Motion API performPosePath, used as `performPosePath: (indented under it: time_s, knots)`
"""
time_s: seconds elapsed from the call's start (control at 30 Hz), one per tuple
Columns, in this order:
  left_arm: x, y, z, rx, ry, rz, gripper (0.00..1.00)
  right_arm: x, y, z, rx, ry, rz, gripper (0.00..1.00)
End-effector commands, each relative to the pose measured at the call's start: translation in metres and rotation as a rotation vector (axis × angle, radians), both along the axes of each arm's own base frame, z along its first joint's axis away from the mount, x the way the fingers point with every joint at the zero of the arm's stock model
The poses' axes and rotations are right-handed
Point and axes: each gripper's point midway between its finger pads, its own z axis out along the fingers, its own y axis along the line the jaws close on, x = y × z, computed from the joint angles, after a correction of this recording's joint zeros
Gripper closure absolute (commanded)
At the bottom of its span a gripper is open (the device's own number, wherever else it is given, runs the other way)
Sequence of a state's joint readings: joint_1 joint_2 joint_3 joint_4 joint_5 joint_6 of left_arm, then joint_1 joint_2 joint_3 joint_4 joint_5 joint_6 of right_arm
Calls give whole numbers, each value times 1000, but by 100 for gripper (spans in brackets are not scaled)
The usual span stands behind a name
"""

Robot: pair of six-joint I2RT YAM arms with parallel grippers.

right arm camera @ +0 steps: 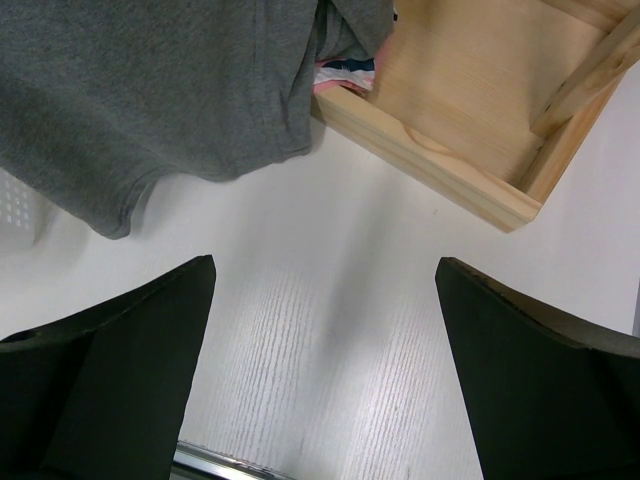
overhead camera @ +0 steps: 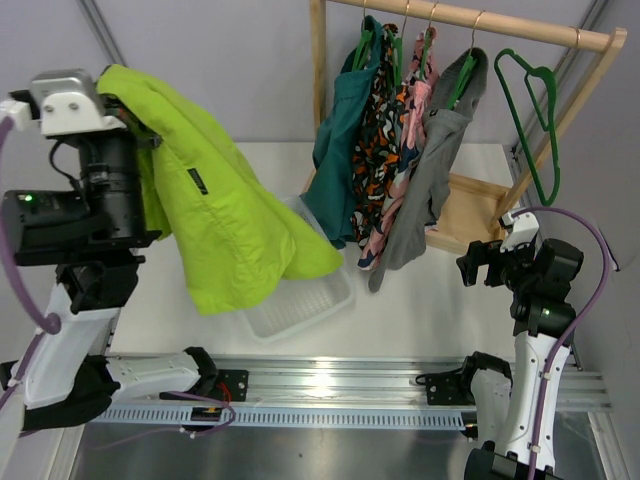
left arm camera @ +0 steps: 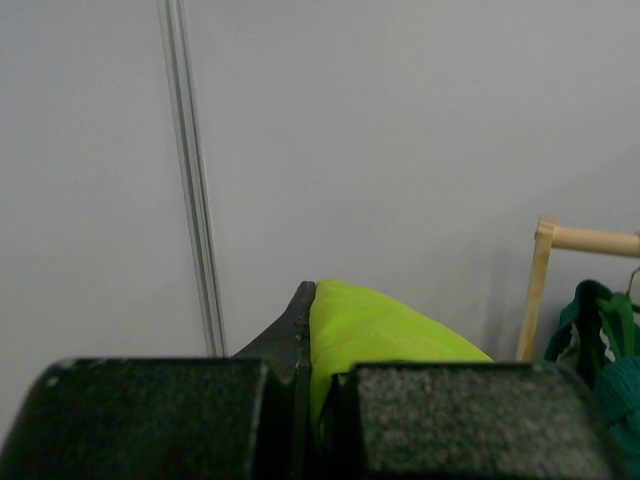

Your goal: Remove the shorts from the hanger

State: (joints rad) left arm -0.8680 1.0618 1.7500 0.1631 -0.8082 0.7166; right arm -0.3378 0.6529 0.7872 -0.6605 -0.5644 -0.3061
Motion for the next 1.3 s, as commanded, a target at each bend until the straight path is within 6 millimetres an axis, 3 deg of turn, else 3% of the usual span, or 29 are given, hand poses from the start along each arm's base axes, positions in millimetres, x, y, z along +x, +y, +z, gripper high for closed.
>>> performPosePath:
  time_s: [0.0, 0.27, 0.47, 0.67, 0.73, 0.8, 0.87, 0.93, 0.97, 1.17, 1.23, 1.27]
  knots:
    - [-21, 19, 30, -84, -99, -31, 100, 4, -3, 5, -1, -26, -13, 1]
    - [14, -32, 2, -19, -5, -120, 100, 4, -2, 5, 1, -23, -11, 0]
    - [50, -92, -39, 73, 130, -234, 100, 4, -3, 5, 0, -23, -12, 0]
    - [68, -115, -63, 115, 201, -256, 100, 4, -2, 5, -1, -24, -9, 1]
    - [70, -115, -72, 111, 228, -257, 100, 3, -2, 6, -1, -27, -7, 1]
    - [71, -112, -96, 118, 279, -248, 100, 3, -2, 6, -2, -29, -8, 1]
    - [74, -116, -136, 128, 354, -249, 100, 3, -2, 6, -2, -28, -6, 1]
    - [66, -101, -161, 100, 389, -232, 100, 3, -1, 6, -1, -28, -3, 1]
    - [68, -96, -183, 102, 429, -215, 100, 3, -1, 6, -1, -29, -1, 1]
    - [53, -40, -252, -22, 576, -156, 100, 3, 0, 6, 0, -30, 3, 0]
    - [56, -29, -271, -62, 622, -147, 100, 3, 0, 6, 1, -27, 3, 1]
    - [57, -34, -289, -49, 673, -183, 100, 3, -1, 5, 0, -27, 2, 1]
